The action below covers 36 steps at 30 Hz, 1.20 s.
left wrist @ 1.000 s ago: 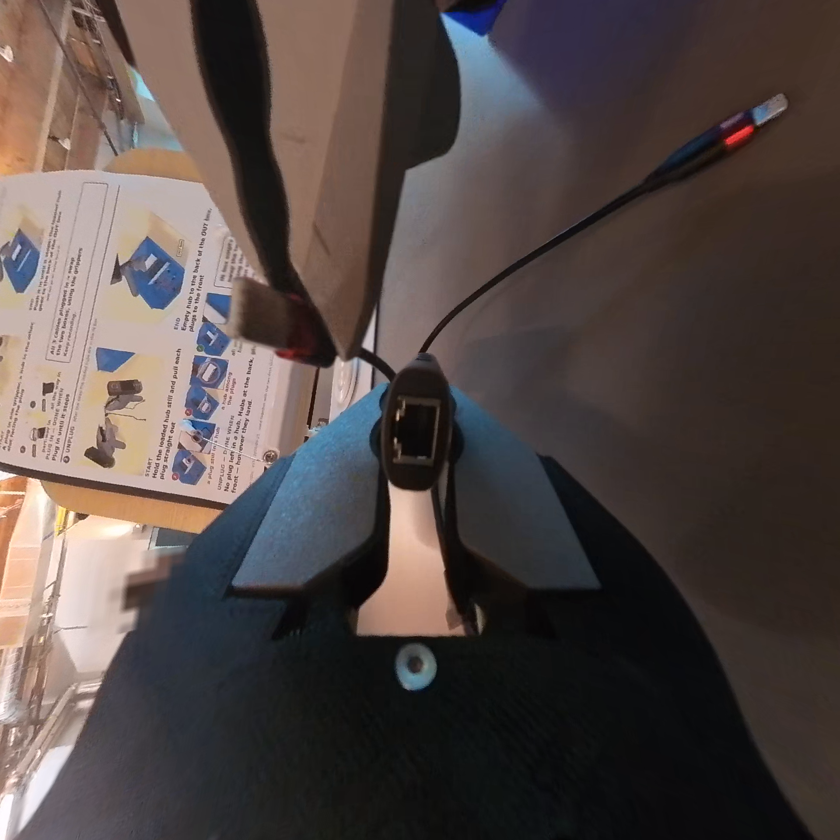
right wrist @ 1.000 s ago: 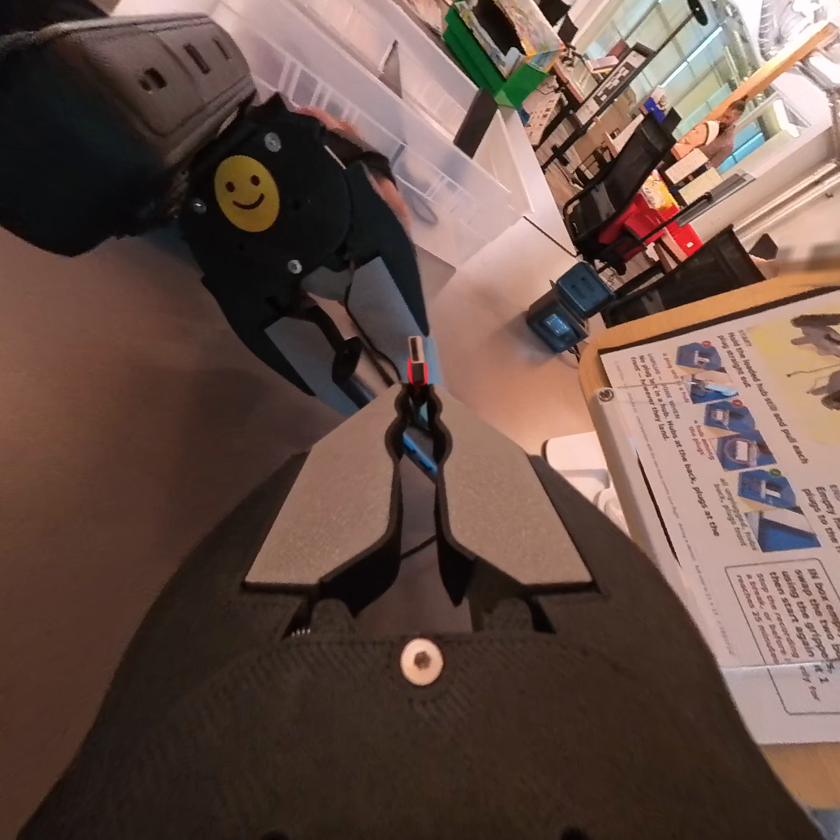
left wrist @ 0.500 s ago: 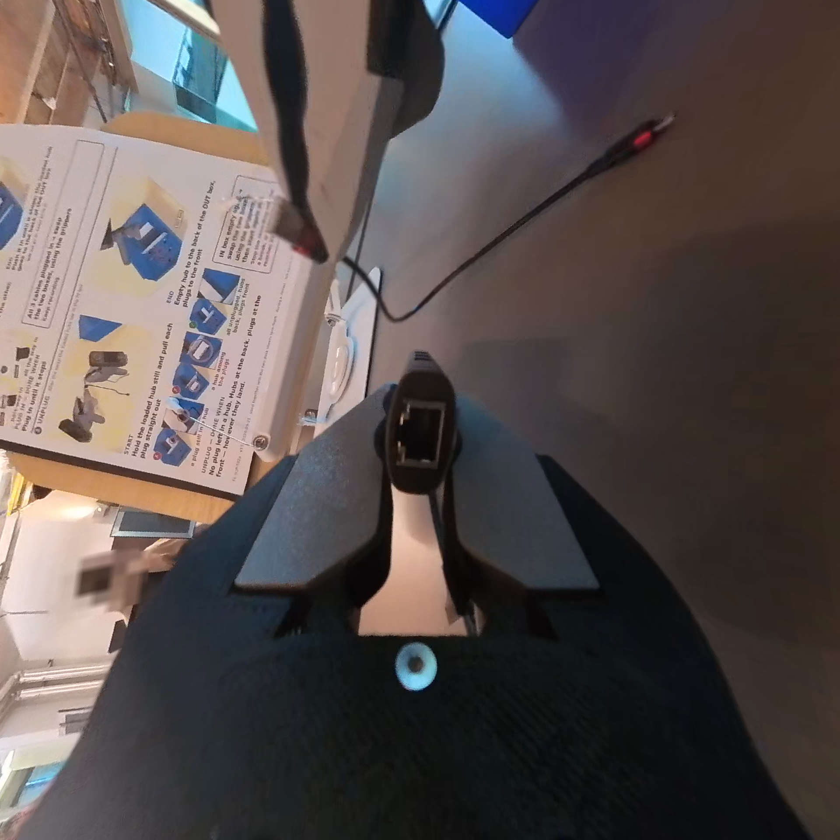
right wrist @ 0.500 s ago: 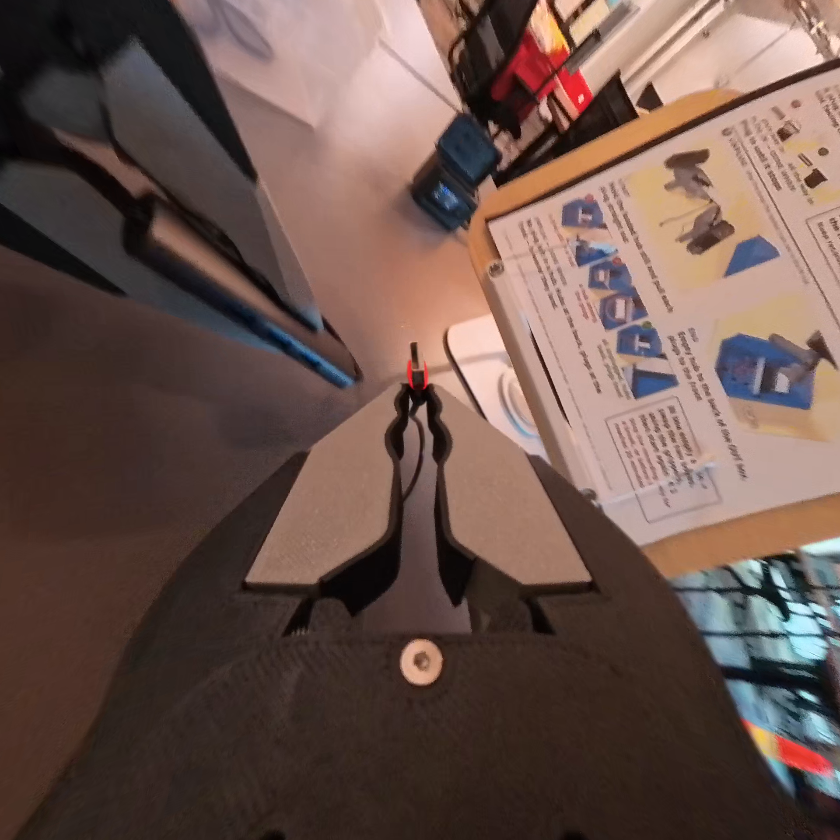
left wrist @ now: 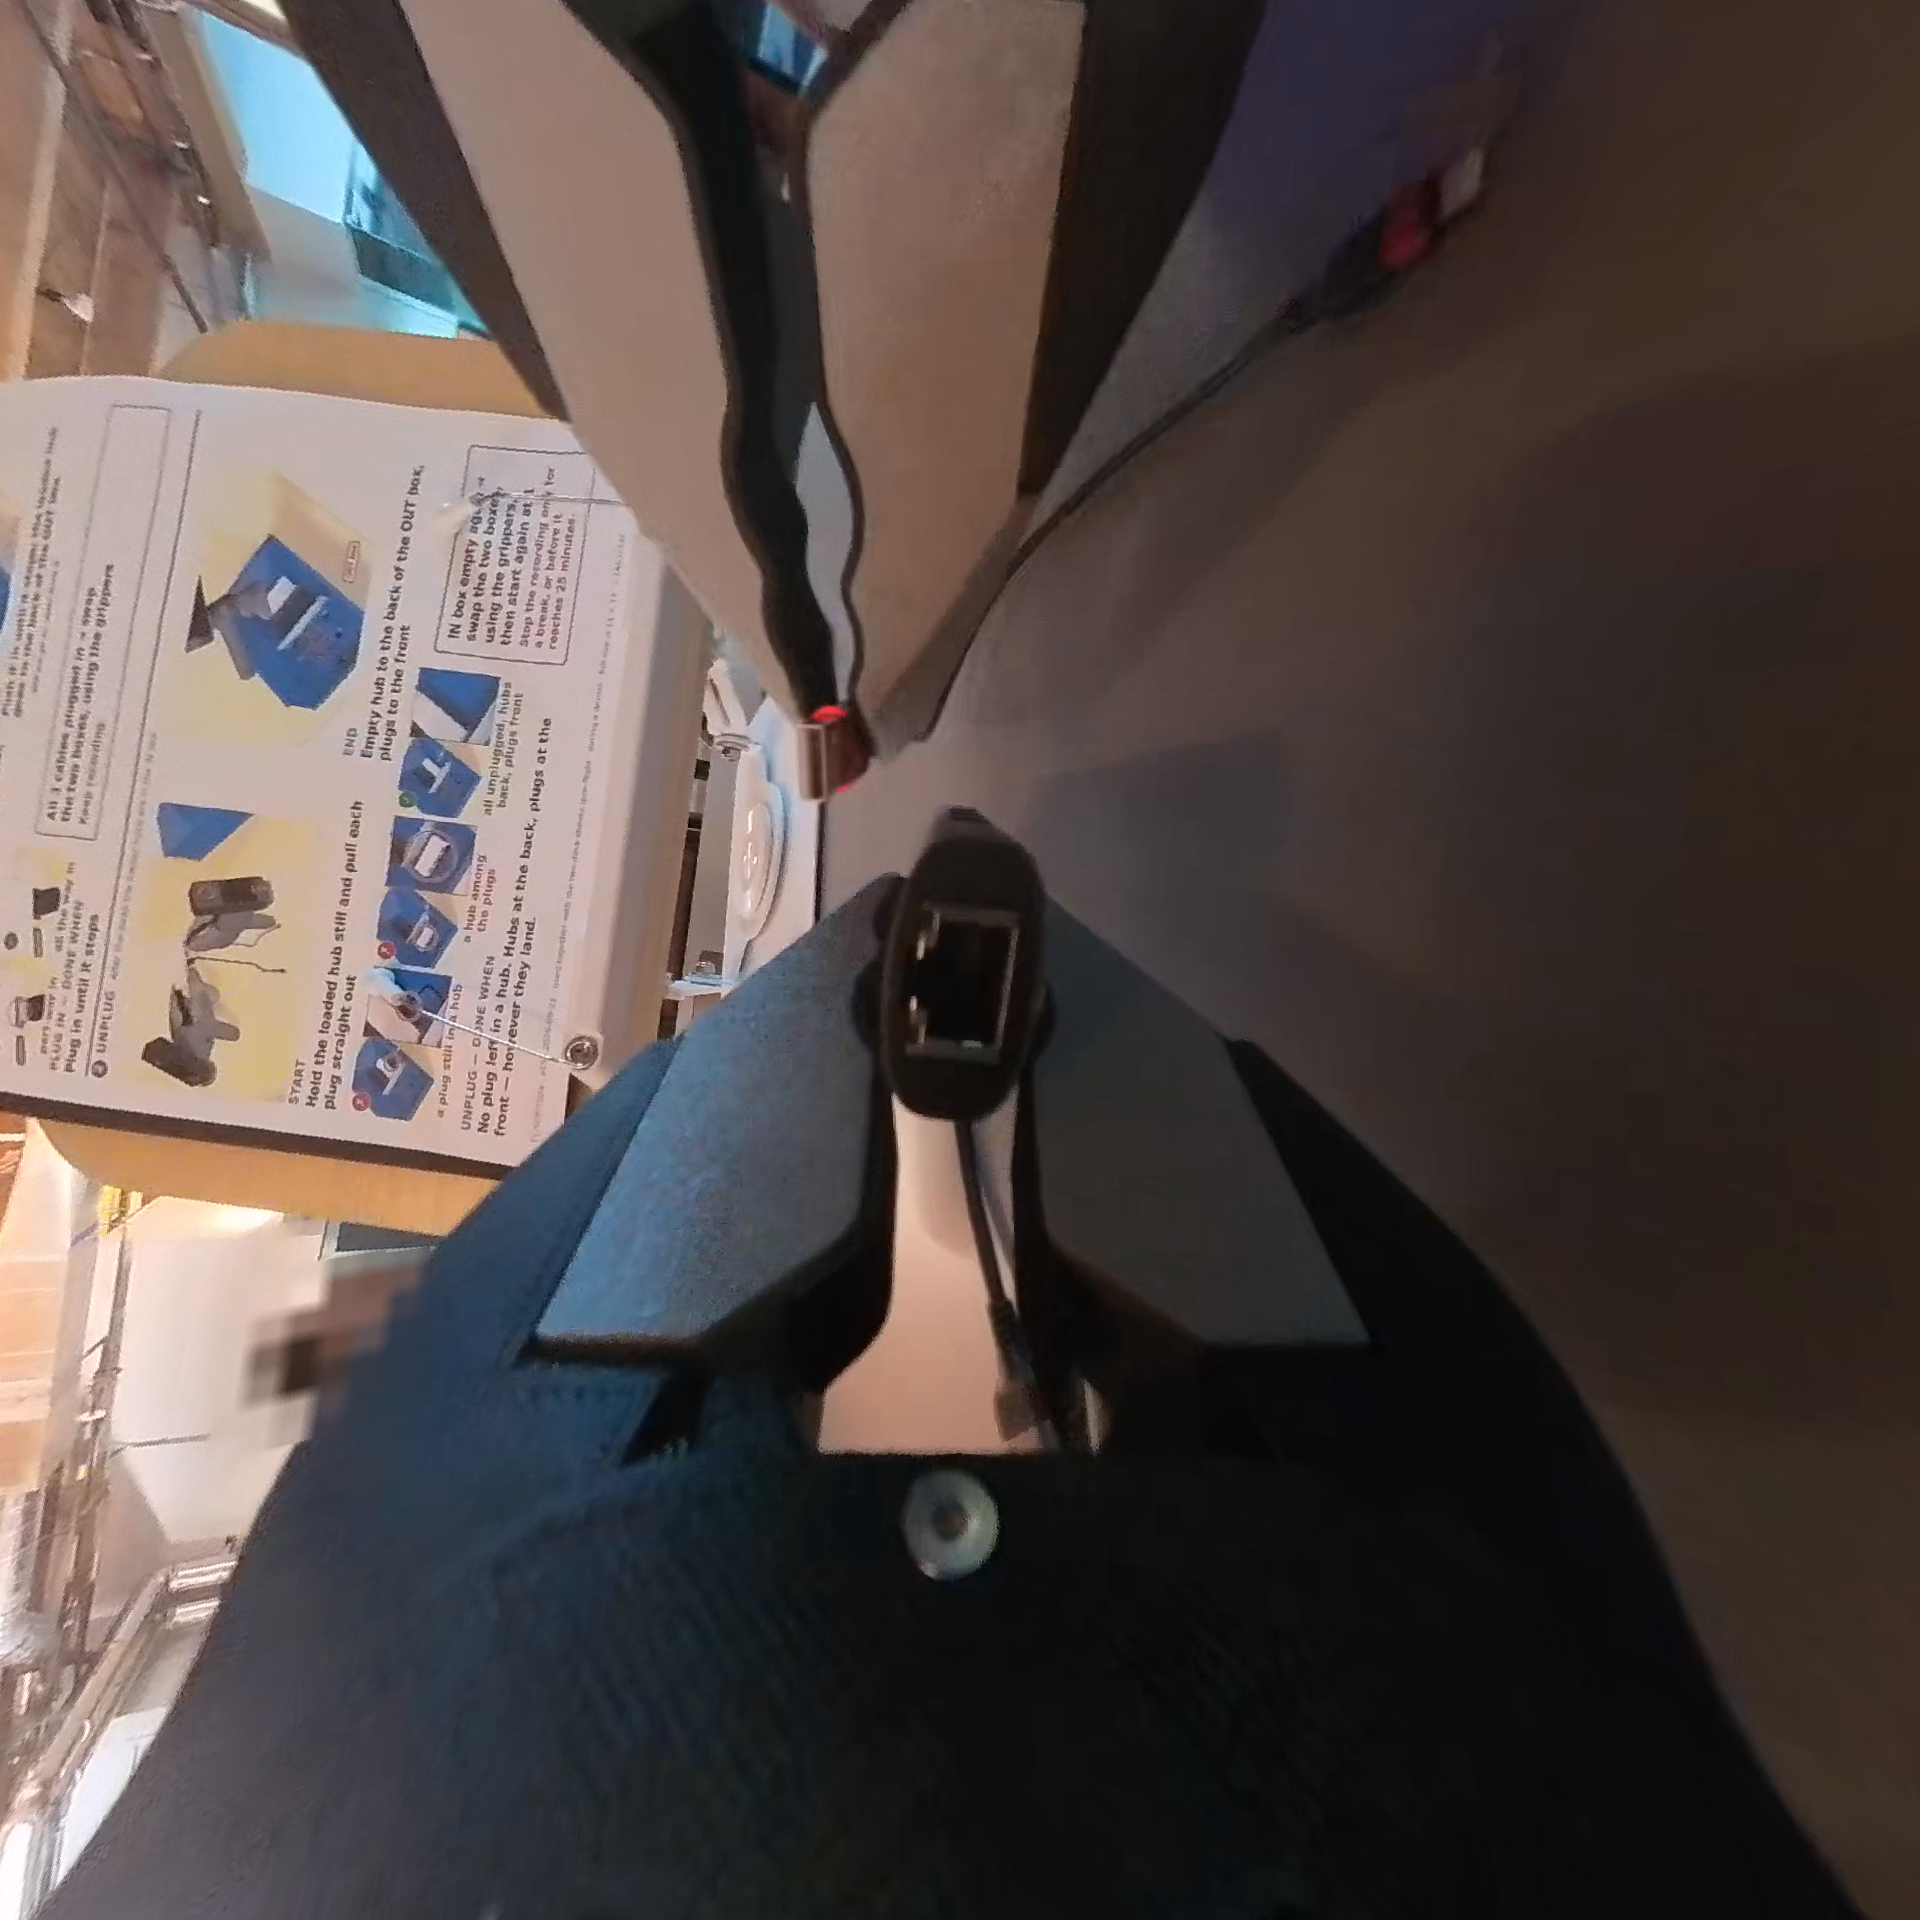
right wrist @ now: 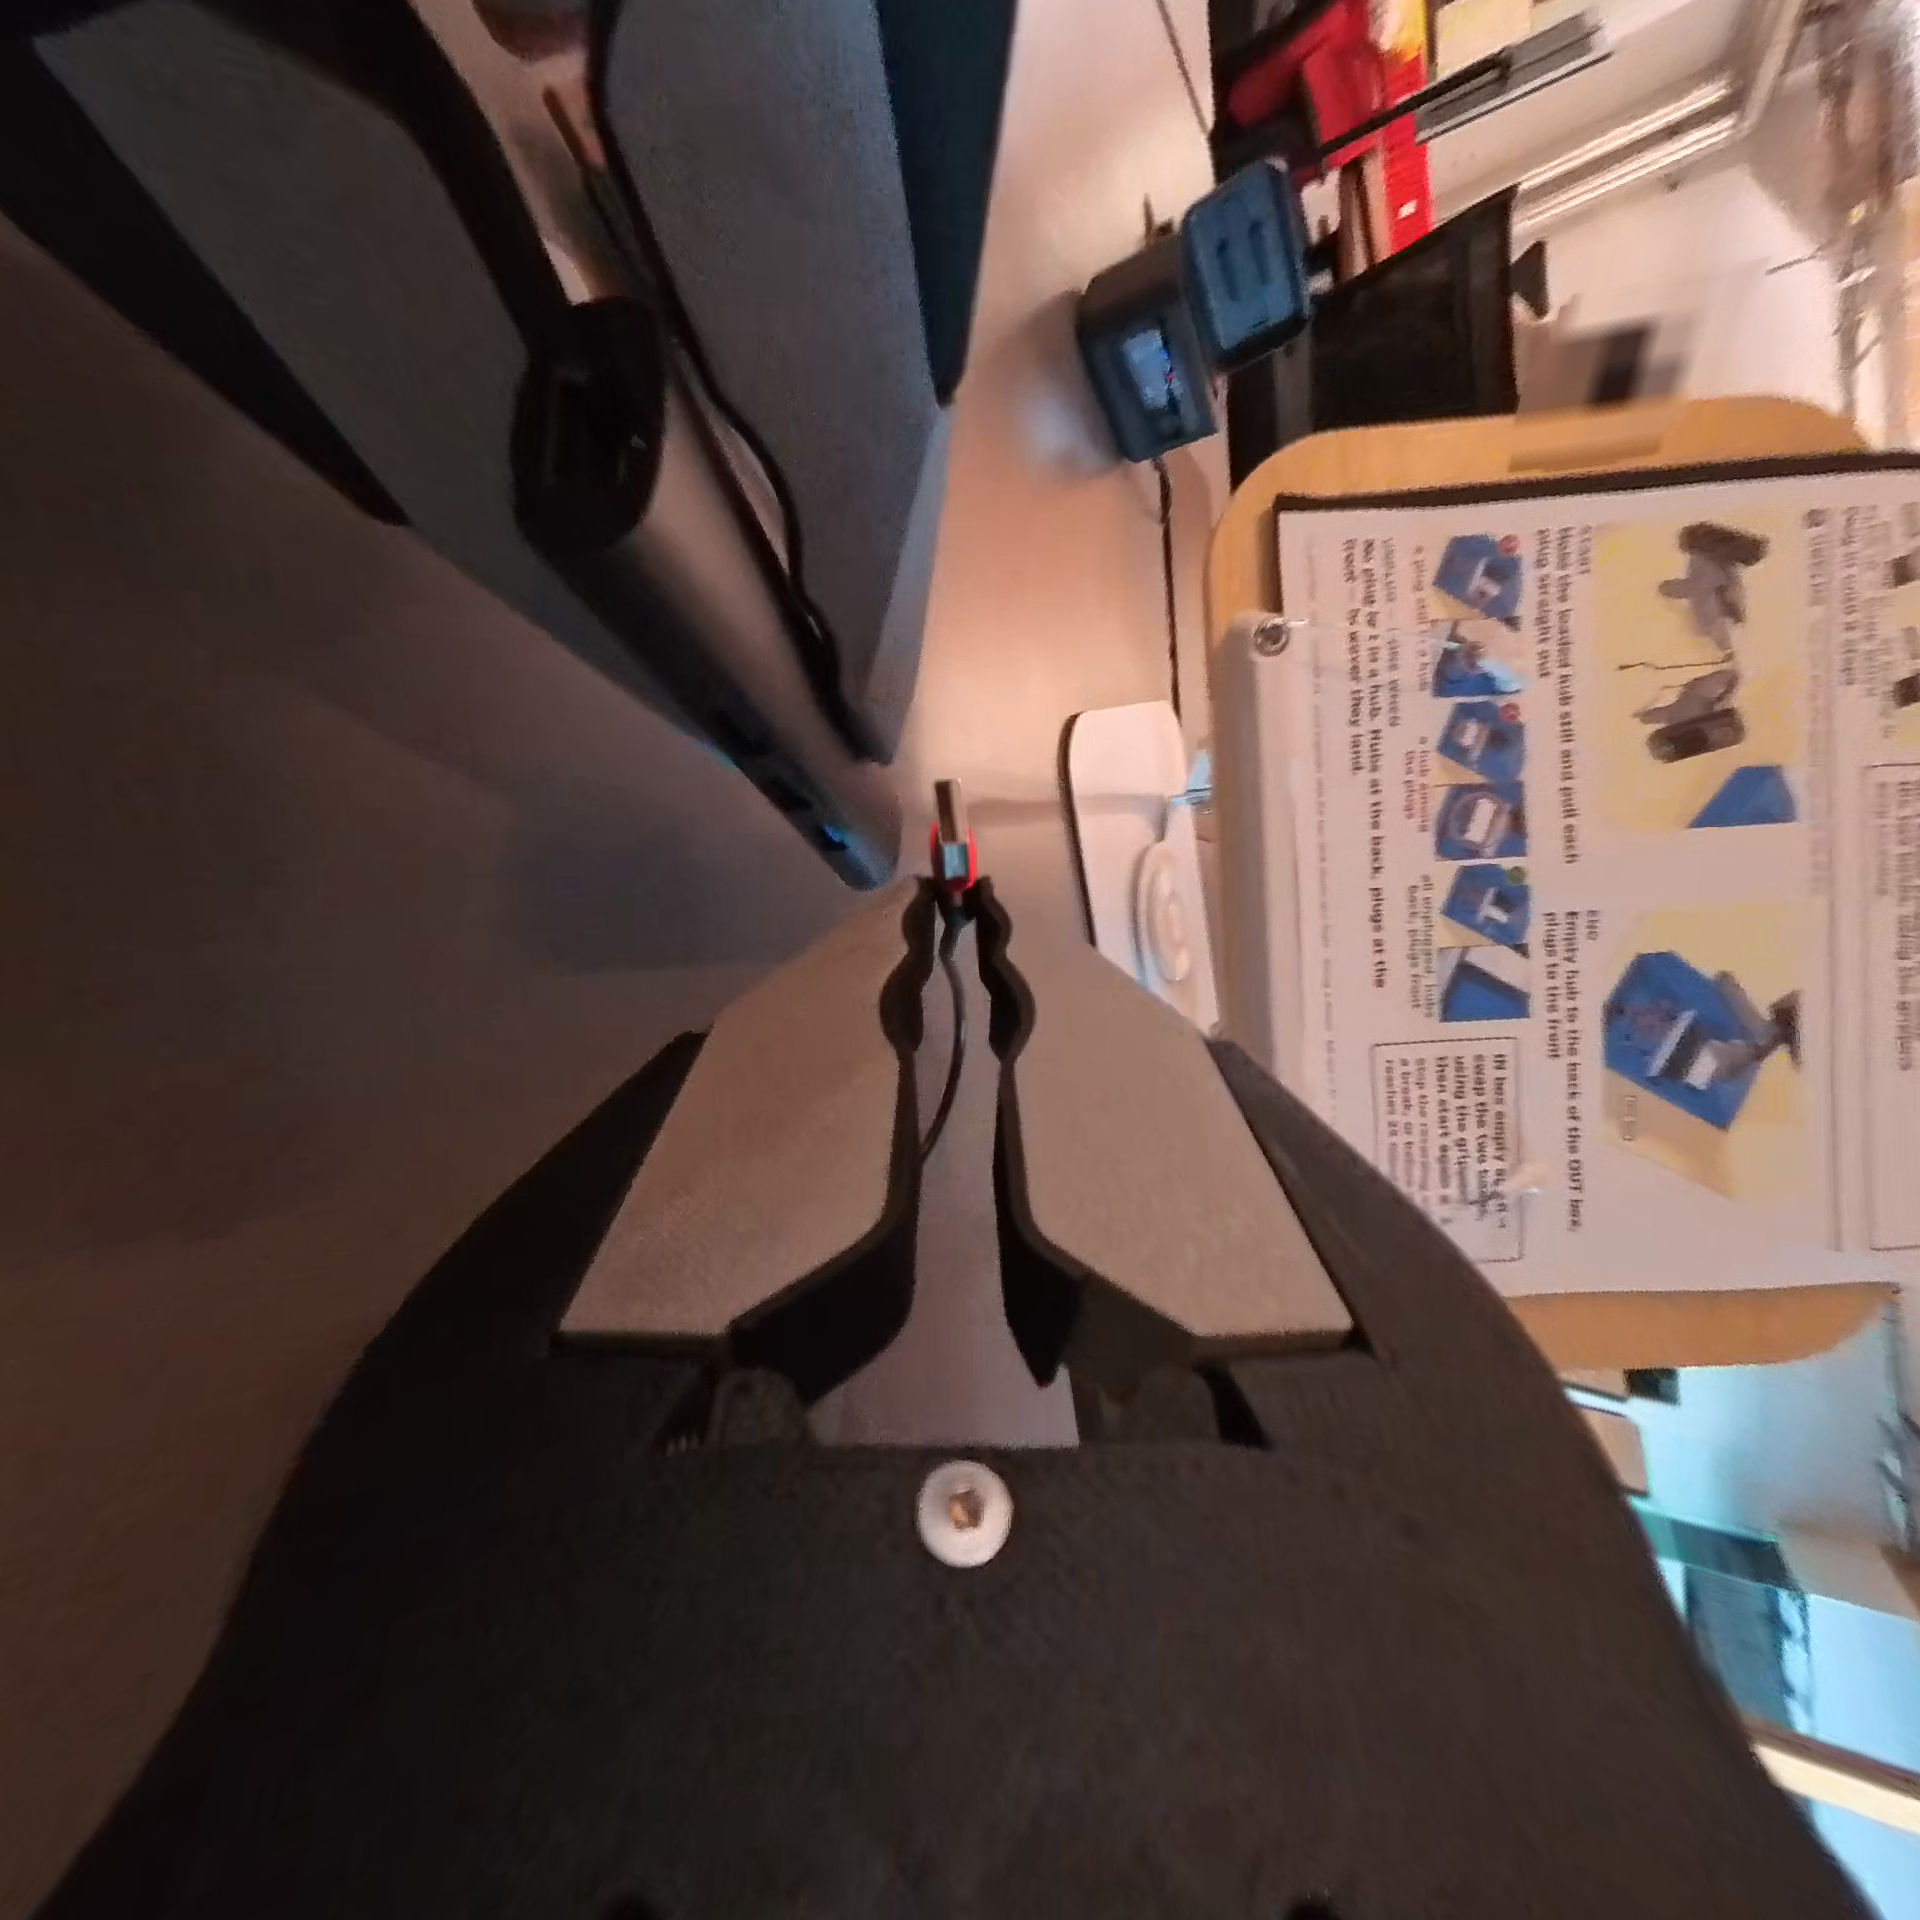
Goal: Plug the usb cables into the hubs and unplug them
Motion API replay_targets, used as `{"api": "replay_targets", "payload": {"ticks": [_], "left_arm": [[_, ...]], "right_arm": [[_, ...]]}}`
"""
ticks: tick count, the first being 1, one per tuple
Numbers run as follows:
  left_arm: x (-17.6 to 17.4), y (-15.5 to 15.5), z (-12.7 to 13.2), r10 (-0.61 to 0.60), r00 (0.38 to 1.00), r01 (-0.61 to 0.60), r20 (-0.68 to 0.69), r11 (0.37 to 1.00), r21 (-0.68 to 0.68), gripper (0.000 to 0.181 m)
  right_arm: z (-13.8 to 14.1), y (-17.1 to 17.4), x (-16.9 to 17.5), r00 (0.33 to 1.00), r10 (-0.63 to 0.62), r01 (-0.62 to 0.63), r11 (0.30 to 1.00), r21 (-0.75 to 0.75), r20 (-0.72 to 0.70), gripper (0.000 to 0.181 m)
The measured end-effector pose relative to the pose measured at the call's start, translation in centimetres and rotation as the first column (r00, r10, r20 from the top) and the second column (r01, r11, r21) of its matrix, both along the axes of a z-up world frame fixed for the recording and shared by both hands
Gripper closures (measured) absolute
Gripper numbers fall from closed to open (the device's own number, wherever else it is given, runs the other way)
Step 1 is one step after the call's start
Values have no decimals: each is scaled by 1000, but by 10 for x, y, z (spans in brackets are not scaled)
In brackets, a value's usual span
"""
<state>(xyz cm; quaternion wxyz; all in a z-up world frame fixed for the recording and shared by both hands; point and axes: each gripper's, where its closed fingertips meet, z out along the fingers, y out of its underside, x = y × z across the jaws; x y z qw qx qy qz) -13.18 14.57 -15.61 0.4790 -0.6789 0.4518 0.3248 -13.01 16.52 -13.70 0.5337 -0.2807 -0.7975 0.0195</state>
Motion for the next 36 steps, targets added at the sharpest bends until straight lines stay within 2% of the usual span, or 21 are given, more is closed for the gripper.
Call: {"api": "replay_targets", "payload": {"ticks": [6,13,18,26,32,36], "left_arm": [[-6,2,9,28,1000,-29,9,999,42,166],[-12,3,14,46,999,-46,0,996,77,166],[-4,1,13,21,1000,-19,-24,997,79,166],[-2,-2,24,-10,999,4,53,994,108,167],[8,-4,20,-52,995,45,81,996,81,164],[5,-4,22,-47,991,38,122,997,74,167]], "right_arm": [[2,-9,-3,1000,14,-10,989,150,-25,178],[10,-9,-4,998,-9,20,979,204,-55,178],[4,-16,-1,997,67,-61,987,152,-36,178],[5,2,5,999,35,-31,994,108,-32,178],[-11,6,5,999,20,-24,993,119,35,178],[-7,9,7,999,22,-25,996,89,27,178]]}}
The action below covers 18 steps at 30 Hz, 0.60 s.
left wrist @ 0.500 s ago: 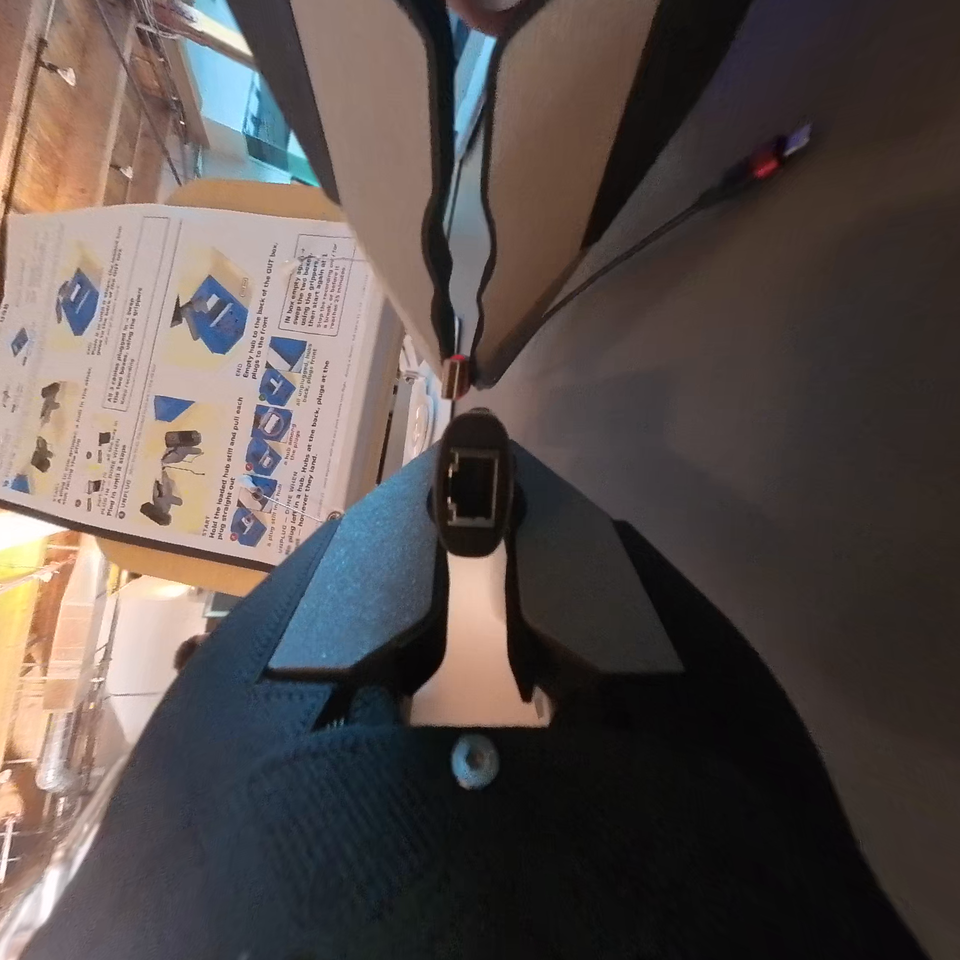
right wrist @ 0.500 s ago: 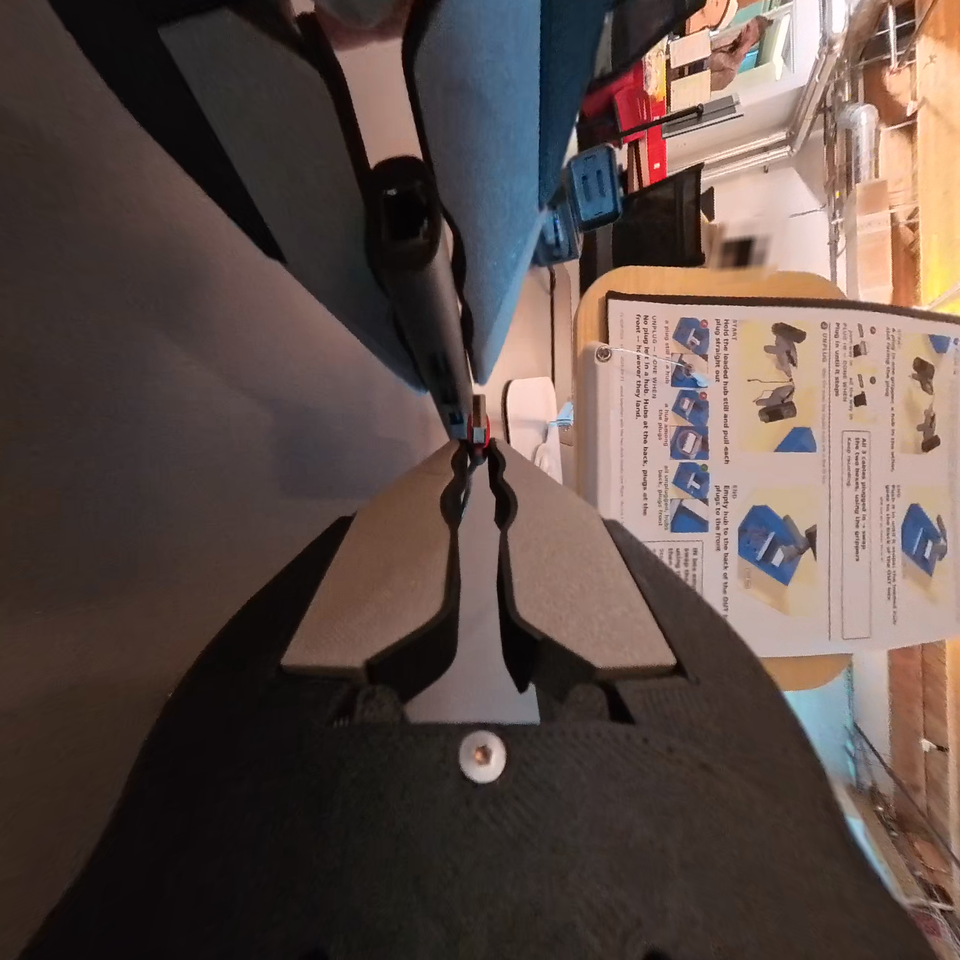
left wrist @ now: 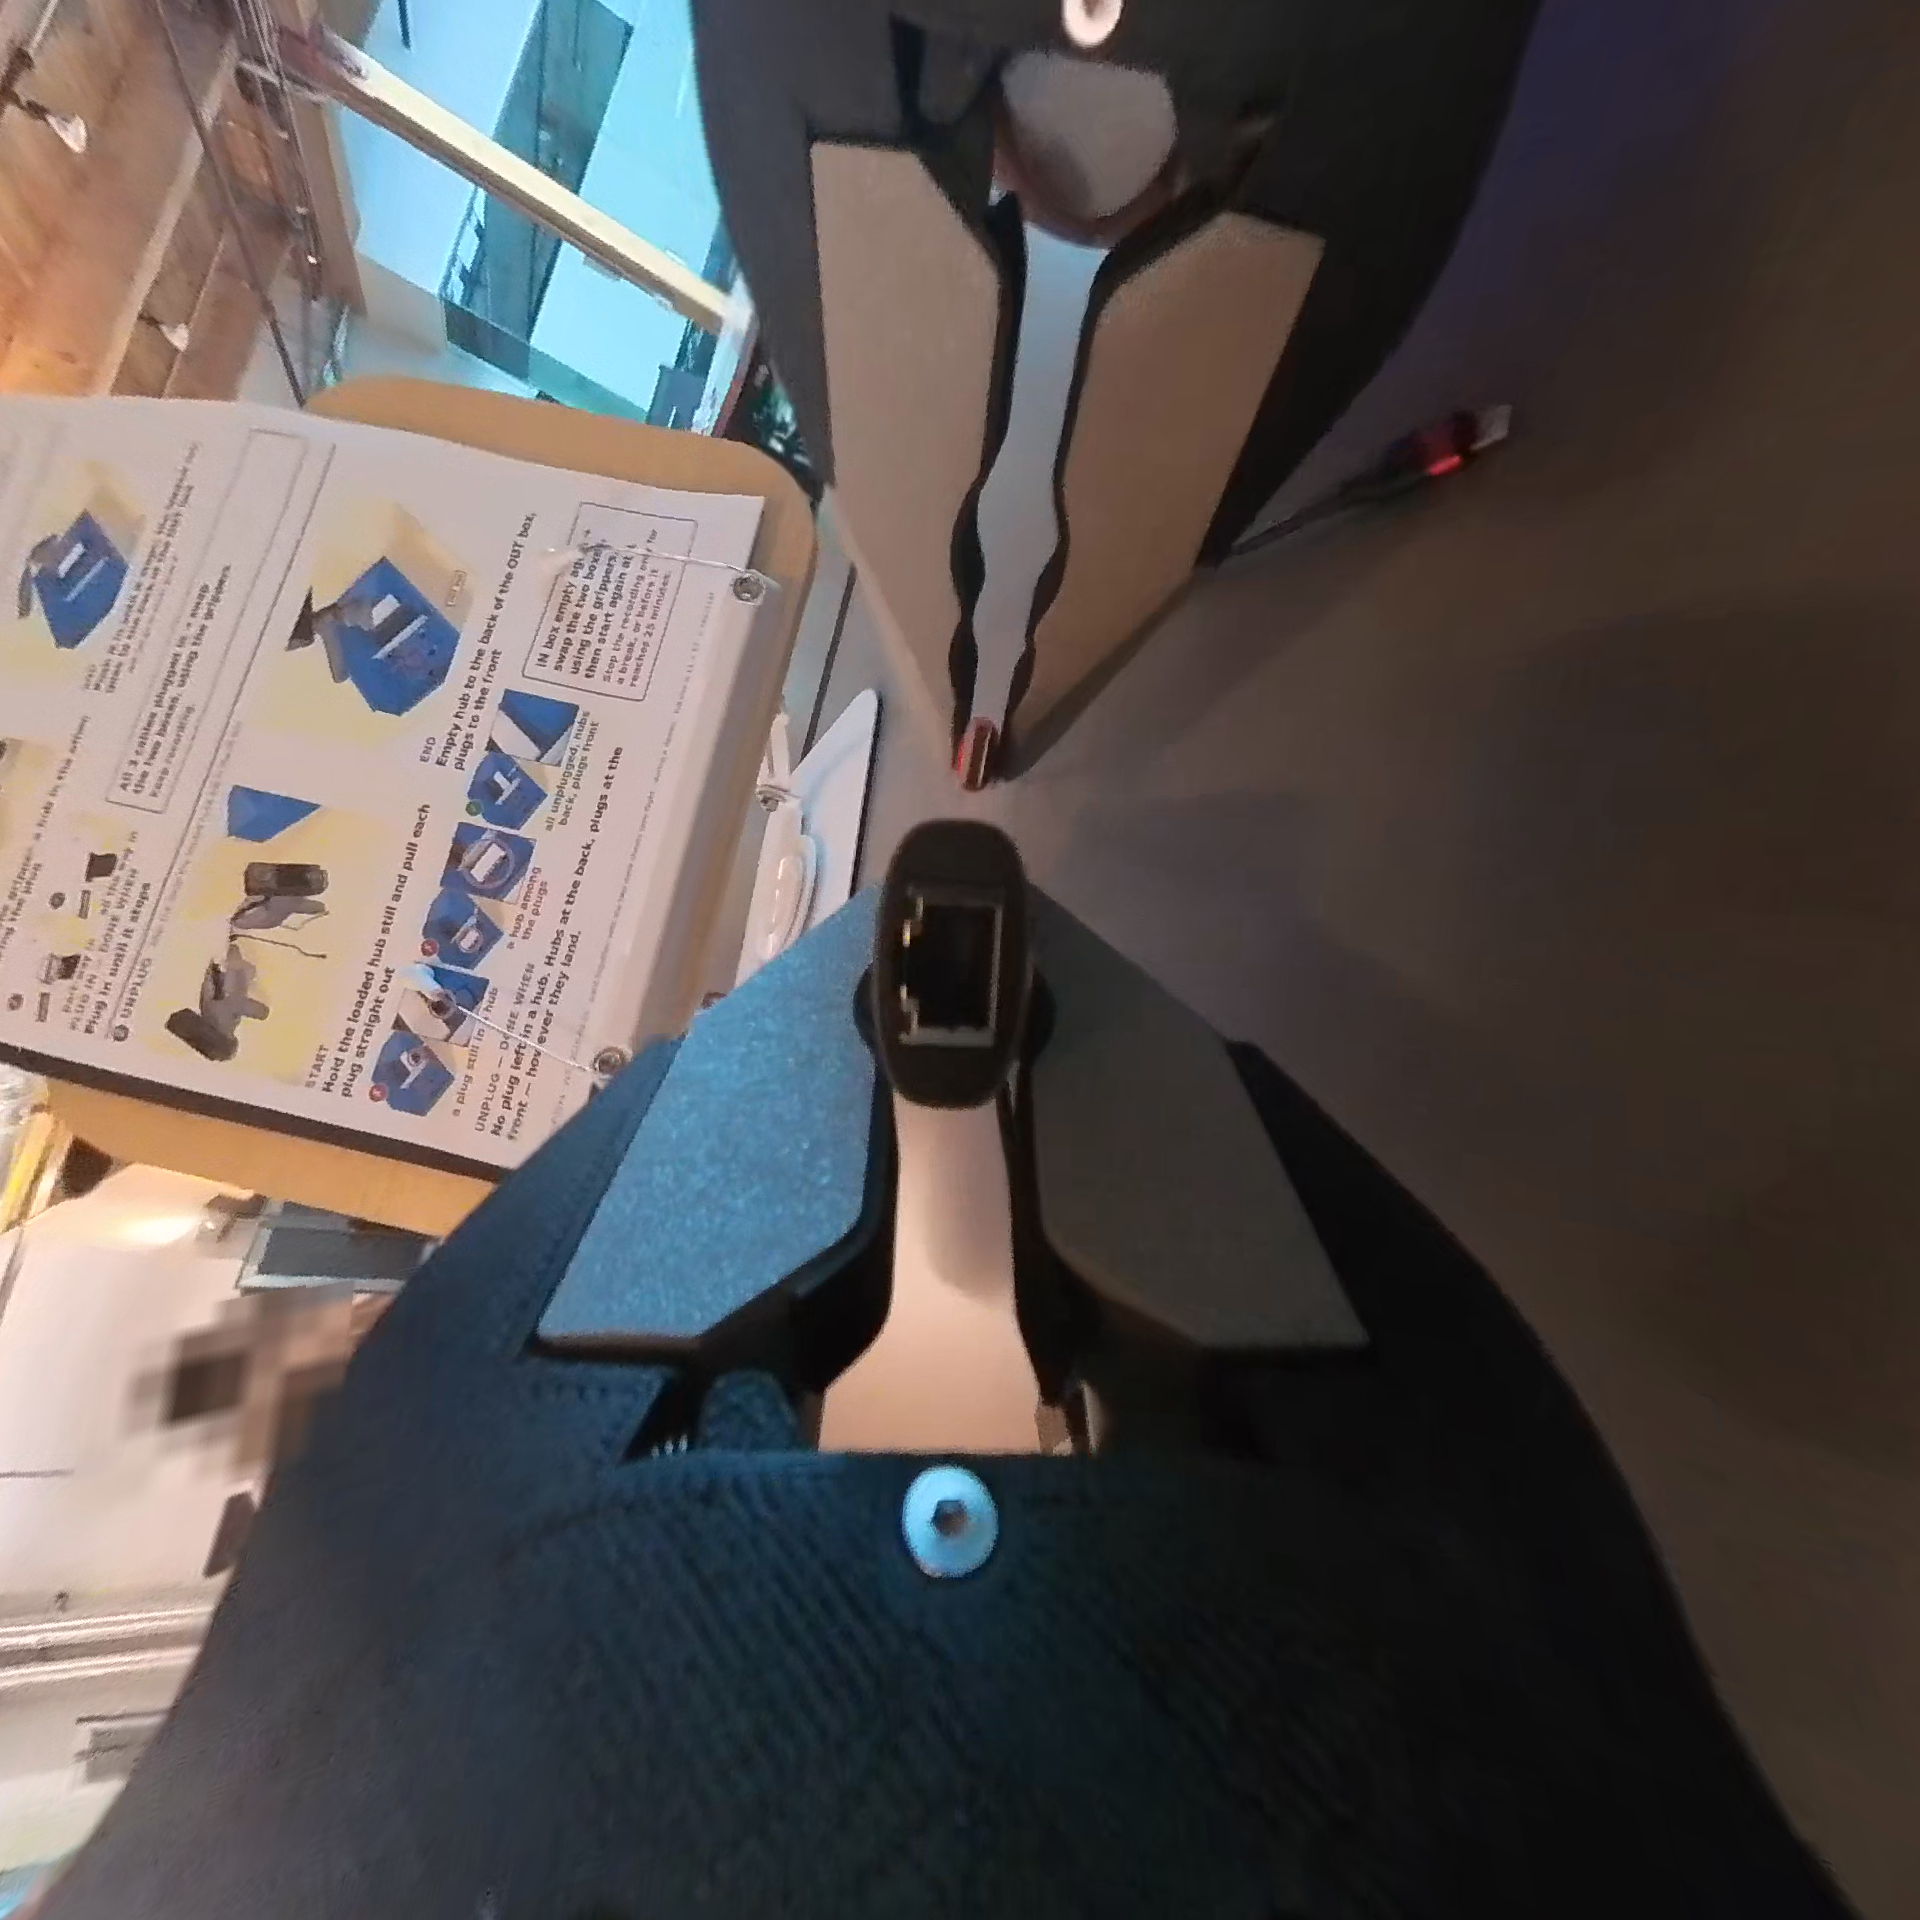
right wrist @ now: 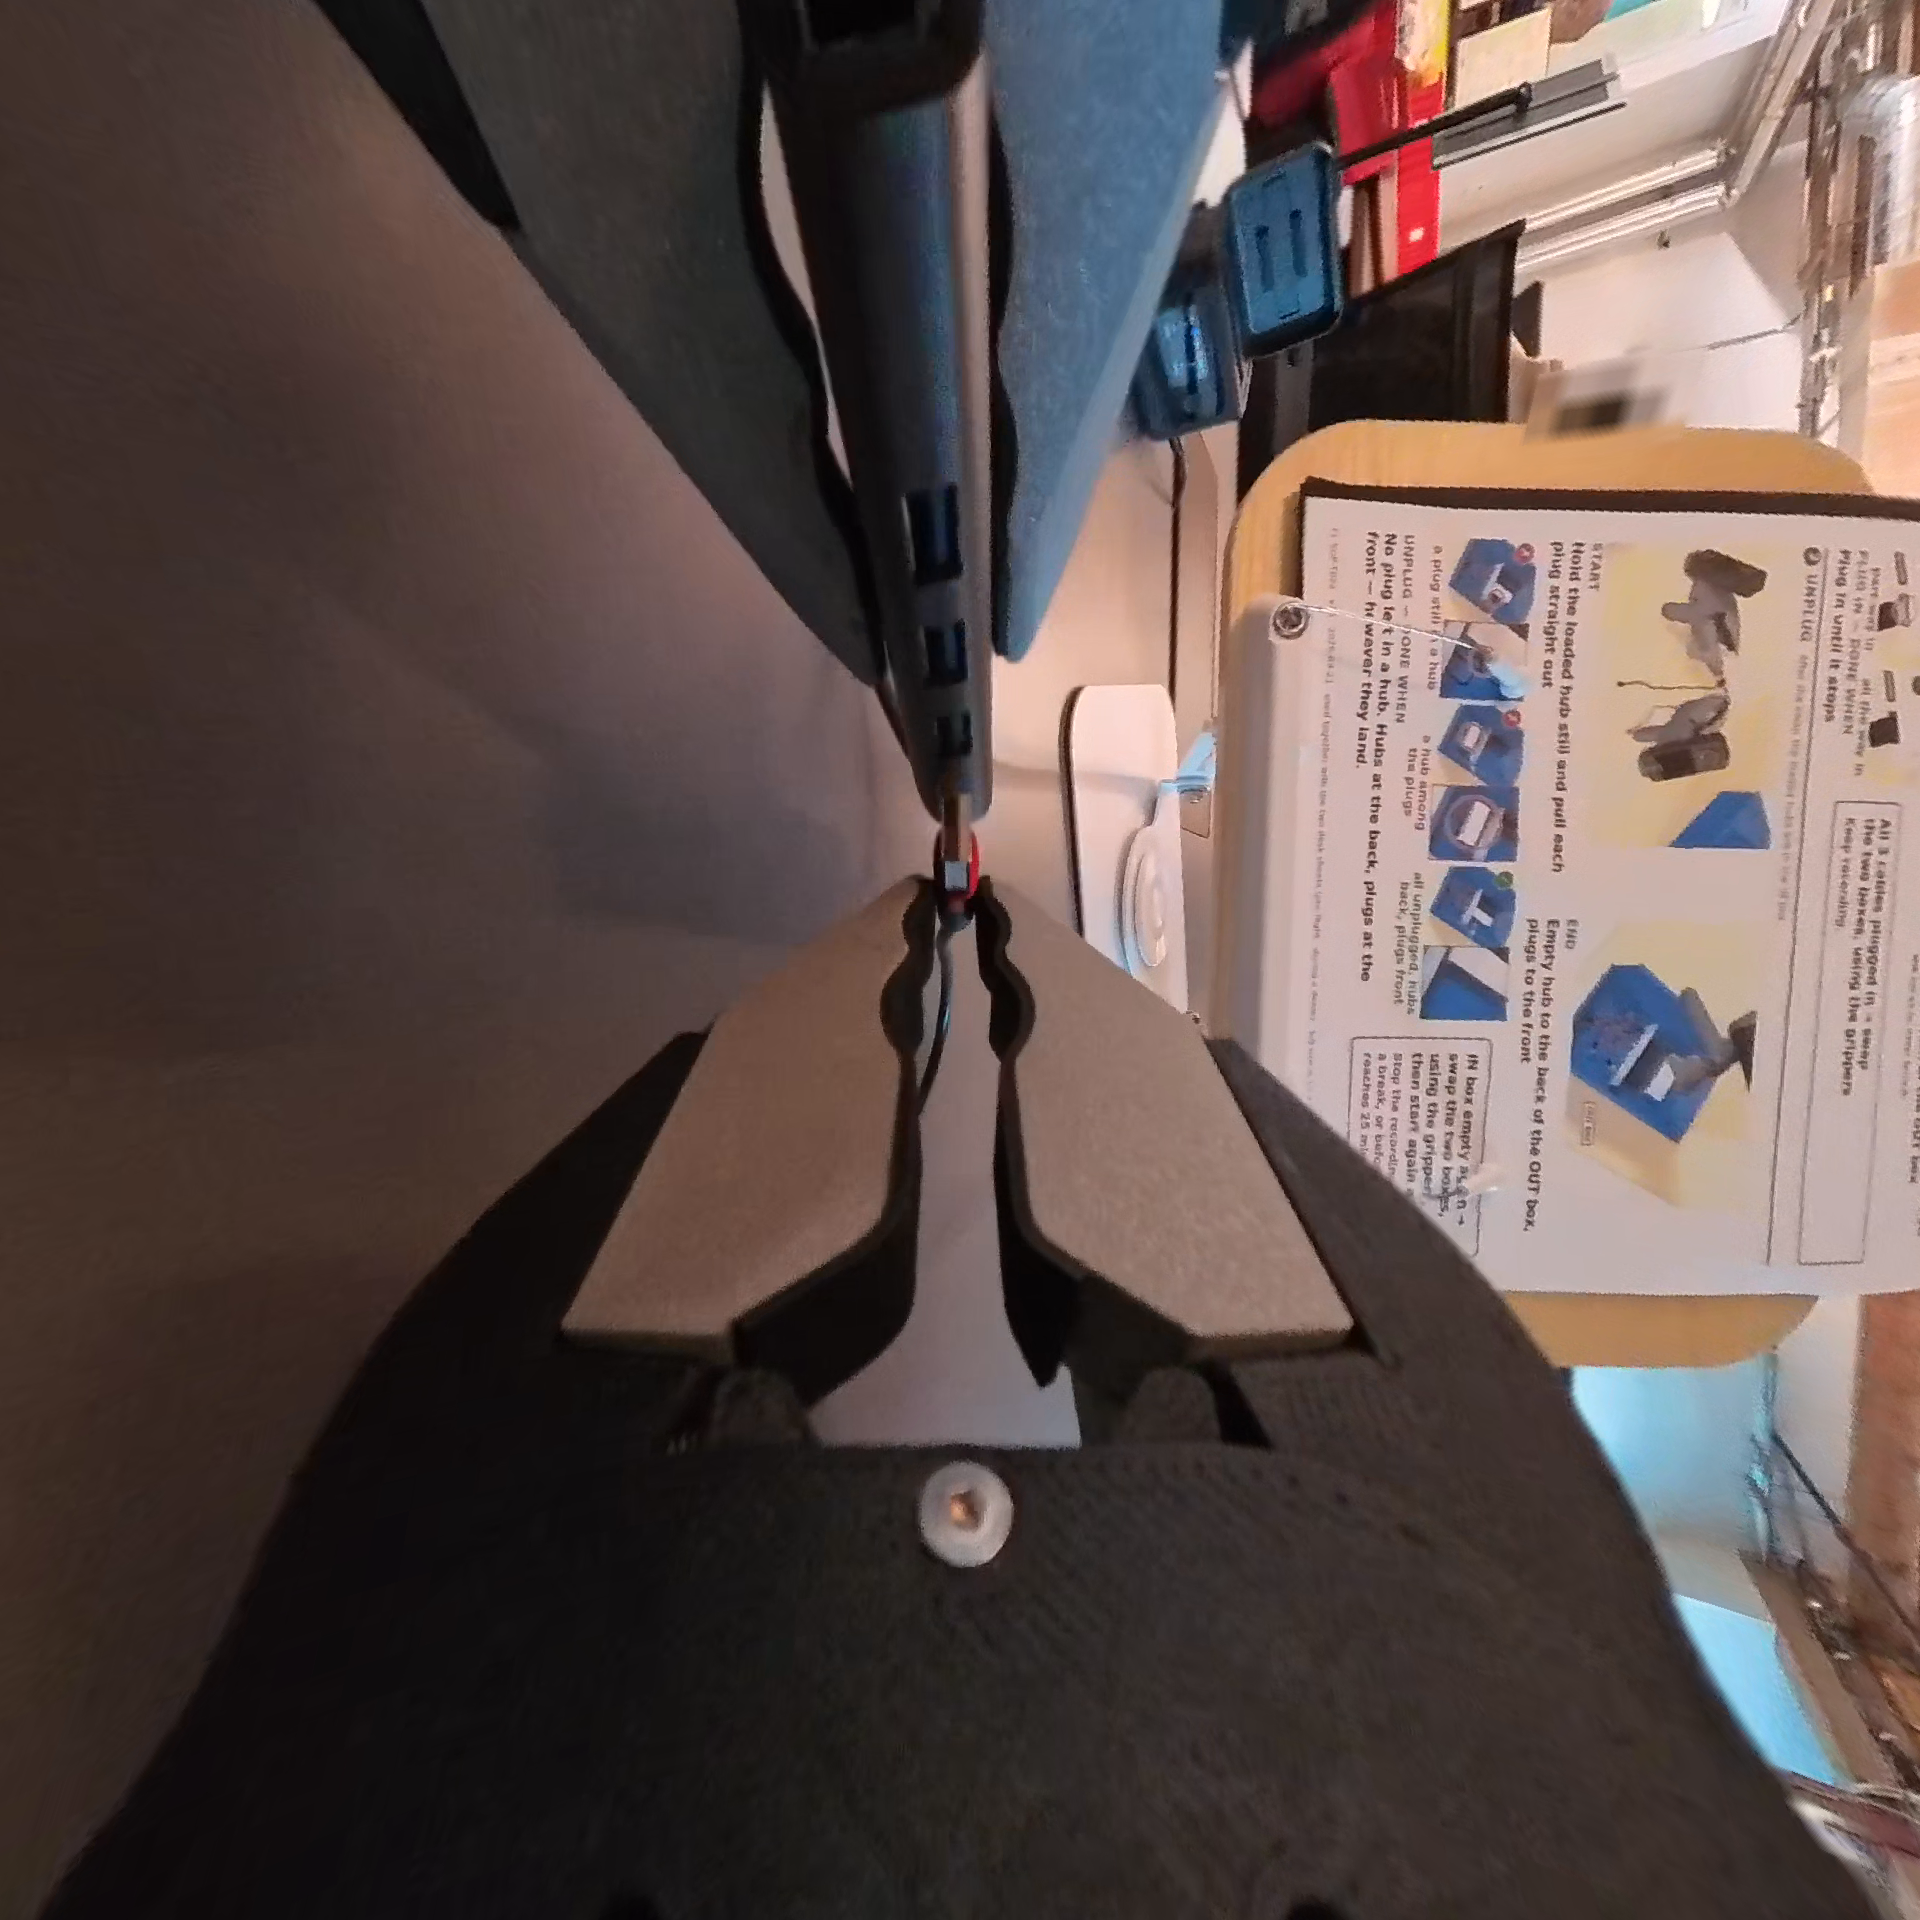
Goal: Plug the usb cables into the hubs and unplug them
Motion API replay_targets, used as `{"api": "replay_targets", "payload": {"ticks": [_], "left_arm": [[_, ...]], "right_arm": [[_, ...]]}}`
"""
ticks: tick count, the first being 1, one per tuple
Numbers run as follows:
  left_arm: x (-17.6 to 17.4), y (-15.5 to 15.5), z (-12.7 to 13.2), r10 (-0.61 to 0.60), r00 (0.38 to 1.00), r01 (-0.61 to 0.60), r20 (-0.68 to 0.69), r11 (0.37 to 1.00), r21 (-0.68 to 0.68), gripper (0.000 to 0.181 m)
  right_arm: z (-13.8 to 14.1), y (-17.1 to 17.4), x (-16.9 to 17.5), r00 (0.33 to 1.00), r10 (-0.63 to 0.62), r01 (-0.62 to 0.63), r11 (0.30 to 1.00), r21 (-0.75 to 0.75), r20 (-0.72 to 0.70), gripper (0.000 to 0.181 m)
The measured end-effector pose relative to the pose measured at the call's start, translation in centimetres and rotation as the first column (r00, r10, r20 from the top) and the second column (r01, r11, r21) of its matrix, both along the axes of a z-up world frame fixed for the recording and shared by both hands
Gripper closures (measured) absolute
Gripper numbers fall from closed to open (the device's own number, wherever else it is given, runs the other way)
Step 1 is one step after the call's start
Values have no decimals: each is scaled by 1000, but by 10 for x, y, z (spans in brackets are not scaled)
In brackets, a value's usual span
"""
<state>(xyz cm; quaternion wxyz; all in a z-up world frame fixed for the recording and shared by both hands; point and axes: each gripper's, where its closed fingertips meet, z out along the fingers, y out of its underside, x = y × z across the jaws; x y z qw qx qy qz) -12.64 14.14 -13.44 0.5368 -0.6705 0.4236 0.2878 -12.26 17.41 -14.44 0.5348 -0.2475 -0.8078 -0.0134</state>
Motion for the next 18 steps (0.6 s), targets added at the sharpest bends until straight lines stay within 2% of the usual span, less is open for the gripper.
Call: {"api": "replay_targets", "payload": {"ticks": [8,18], "left_arm": [[-6,2,1,22,997,-21,75,1000,-16,167],[-4,2,-4,24,993,-18,112,998,-55,163]], "right_arm": [[-5,-18,-4,999,43,-43,999,4,14,178],[-8,-20,-9,1000,-5,5,1000,-22,16,178]]}}
